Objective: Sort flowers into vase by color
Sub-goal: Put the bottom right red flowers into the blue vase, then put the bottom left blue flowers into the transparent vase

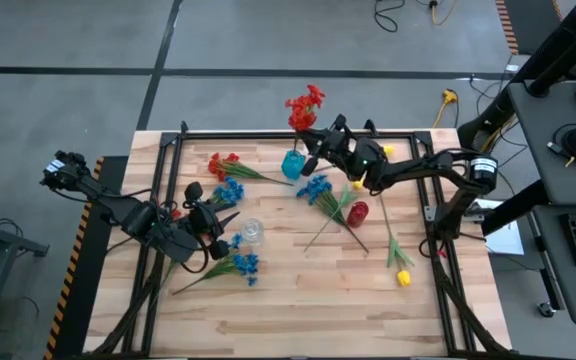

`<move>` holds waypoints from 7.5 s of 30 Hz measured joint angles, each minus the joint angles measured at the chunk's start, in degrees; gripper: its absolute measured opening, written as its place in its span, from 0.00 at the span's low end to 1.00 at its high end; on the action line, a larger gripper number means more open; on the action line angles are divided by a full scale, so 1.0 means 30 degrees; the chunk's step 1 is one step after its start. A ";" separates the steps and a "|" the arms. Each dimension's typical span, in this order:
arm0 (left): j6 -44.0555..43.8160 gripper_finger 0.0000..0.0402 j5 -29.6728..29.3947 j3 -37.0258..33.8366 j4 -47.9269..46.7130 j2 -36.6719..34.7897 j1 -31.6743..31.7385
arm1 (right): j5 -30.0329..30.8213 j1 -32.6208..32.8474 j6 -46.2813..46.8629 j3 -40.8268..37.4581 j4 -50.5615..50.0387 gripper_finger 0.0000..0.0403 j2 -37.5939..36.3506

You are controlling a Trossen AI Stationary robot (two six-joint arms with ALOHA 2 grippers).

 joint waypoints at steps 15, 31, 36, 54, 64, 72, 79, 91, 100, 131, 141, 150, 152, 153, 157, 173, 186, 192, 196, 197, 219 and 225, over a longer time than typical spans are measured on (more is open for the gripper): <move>0.0000 0.19 -0.0007 0.0007 0.0000 0.0000 0.0000 | 0.0069 -0.0391 0.1409 0.0000 -0.0007 0.05 0.1326; -0.0260 0.19 0.0015 0.0007 0.0000 0.0000 0.0002 | 0.1011 -0.0403 0.2787 0.0000 -0.2882 0.31 0.1144; -0.0678 0.19 0.0044 0.0007 0.0000 0.0000 0.0000 | 0.0989 -0.0396 0.3042 0.0000 -0.4164 0.39 0.1107; -0.4174 0.19 0.1904 -0.0073 -0.0639 0.0000 -0.0158 | 0.1004 -0.0039 0.4919 0.0000 -1.4314 0.63 -0.3084; -0.6233 0.19 0.6057 -0.0080 -0.1636 0.0000 -0.0219 | 0.1011 0.0154 0.5211 0.0000 -1.8994 0.65 -0.6284; -1.3636 0.19 1.0052 -0.0091 -0.5773 0.0484 -0.1121 | 0.1012 0.0697 0.5840 0.0000 -2.1494 0.65 -0.7873; -1.6210 0.19 1.2300 -0.0095 -0.5625 0.3431 -0.3077 | 0.1018 0.1884 0.6456 0.0000 -2.2909 0.63 -0.8693; -1.8020 0.39 1.3231 -0.0095 -0.6273 0.8398 -0.3763 | 0.1898 0.4282 0.7099 0.0000 -2.3784 0.62 -0.9069; -1.9779 0.54 1.3583 -0.0095 -0.6957 1.0409 -0.3765 | 0.2730 0.5481 0.7065 0.0000 -2.3964 0.62 -0.9034; -1.6672 0.01 1.3046 0.0589 -0.4903 0.7575 -0.4490 | 0.3036 0.7962 0.7559 0.0000 -2.4138 0.62 -0.9041; -0.7900 0.01 0.4700 0.0582 -0.0016 0.3104 -0.4084 | 0.3034 0.9258 0.8033 0.0000 -2.4612 0.62 -0.9539; 0.5341 0.00 0.5376 -0.0365 0.9226 0.1516 -0.2455 | 0.3035 1.0385 0.8227 0.0000 -2.4817 0.62 -0.9551; 0.6753 0.00 0.6019 -0.0754 1.0440 0.1227 -0.1809 | 0.3032 1.0611 0.8481 0.0000 -2.4836 0.62 -0.9551; 0.7292 0.00 0.6247 -0.1047 1.1196 0.1085 -0.1459 | 0.3029 1.0725 0.8579 0.0000 -2.4911 0.62 -0.9551; 0.9380 0.00 0.7424 -0.3027 1.5368 0.0543 0.0011 | 0.3035 1.1145 0.8820 0.0000 -2.5137 0.62 -0.9544; 1.1161 0.00 0.6972 -1.1404 3.0588 0.0211 0.3084 | 0.3718 1.1538 0.8919 0.0000 -2.4307 0.62 -0.9536; 0.7654 0.00 0.6084 -1.3639 3.1896 0.1009 0.3184 | 0.4220 1.1538 0.8915 0.0000 -2.4285 0.62 -0.9522; 0.7541 0.00 0.6025 -1.3646 3.1897 0.1821 0.3184 | 0.4217 1.1538 0.8915 0.0000 -2.4291 0.62 -0.9522; 0.6974 0.01 0.6011 -1.3675 3.1897 0.2480 0.3184 | 0.4217 1.1538 0.8915 0.0000 -2.4292 0.62 -0.9522; 0.6796 0.01 0.6007 -1.3675 3.1897 0.2638 0.3184 | 0.4217 1.1538 0.8915 0.0000 -2.4292 0.62 -0.9522; 0.5909 0.12 0.4167 -1.3580 3.2020 0.4044 0.3184 | 0.4217 1.1538 0.8911 0.0000 -2.4307 0.62 -0.9522; 0.5901 0.22 0.4182 -1.3588 3.1677 0.4044 0.3014 | 0.4217 1.1538 0.8912 0.0000 -2.4339 0.62 -0.9522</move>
